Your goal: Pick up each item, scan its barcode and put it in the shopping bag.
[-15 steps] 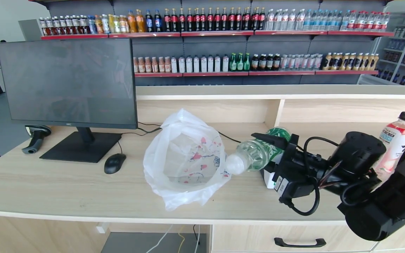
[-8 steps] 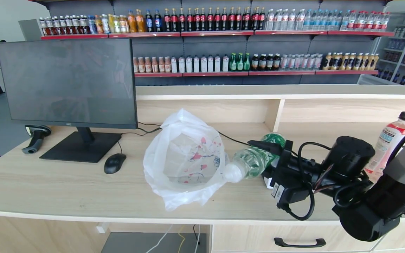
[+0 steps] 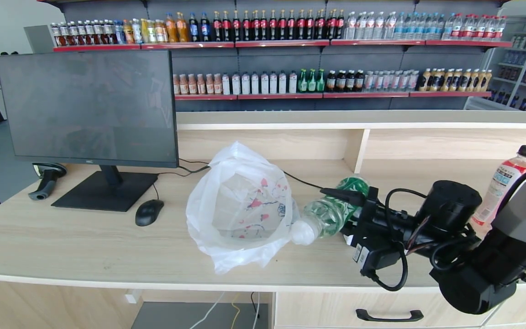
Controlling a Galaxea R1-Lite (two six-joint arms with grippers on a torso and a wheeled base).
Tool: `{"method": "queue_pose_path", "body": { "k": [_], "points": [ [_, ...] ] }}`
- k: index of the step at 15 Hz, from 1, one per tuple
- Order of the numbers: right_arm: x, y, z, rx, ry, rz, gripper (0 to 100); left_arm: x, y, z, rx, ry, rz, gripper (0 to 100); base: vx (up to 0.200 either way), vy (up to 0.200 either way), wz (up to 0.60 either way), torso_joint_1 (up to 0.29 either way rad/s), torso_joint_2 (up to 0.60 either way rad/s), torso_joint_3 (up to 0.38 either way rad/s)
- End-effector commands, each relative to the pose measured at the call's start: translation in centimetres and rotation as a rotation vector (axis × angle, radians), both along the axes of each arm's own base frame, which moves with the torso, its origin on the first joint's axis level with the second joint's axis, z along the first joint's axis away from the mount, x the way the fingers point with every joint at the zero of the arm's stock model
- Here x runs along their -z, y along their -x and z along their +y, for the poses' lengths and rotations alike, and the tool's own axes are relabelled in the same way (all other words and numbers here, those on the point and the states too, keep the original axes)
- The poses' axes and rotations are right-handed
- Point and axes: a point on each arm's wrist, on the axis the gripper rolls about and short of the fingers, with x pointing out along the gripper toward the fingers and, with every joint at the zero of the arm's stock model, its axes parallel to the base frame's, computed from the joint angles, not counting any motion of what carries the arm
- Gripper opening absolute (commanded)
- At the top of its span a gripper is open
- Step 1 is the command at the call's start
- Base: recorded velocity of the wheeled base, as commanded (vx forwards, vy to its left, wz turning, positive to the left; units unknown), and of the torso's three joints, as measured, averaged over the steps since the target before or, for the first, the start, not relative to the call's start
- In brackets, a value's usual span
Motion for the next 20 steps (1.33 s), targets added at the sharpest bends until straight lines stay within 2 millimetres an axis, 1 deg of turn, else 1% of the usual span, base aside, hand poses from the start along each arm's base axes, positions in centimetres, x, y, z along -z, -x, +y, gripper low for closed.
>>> {"method": "queue_pose_path", "body": {
  "k": [1,5,8,14,20],
  "points": [
    [0.15,-0.03,-0.03,-0.002,0.002,0.003,0,-0.01,0.00,0.00,0.000,0.000,-0.001,100,0.000,0.000,0.00,0.000,0.00,0.000],
    [0.09,-0.15,-0.04,-0.003,0.000,0.000,0,0.01,0.00,0.00,0.000,0.000,0.000,100,0.000,0.000,0.00,0.000,0.00,0.000],
    [0.22,-0.28,-0.41,-0.005,0.003,0.002,0,-0.01,0.00,0.00,0.000,0.000,-0.001,100,0.000,0.000,0.00,0.000,0.00,0.000],
    [0.48,-0.28,-0.40,-0.006,0.008,0.008,0,0.01,0.00,0.00,0.000,0.000,0.000,100,0.000,0.000,0.00,0.000,0.00,0.000],
    [0.28,-0.15,-0.34,-0.038,0.008,0.002,0,0.01,0.00,0.00,0.000,0.000,0.000,100,0.000,0.000,0.00,0.000,0.00,0.000]
  ]
}}
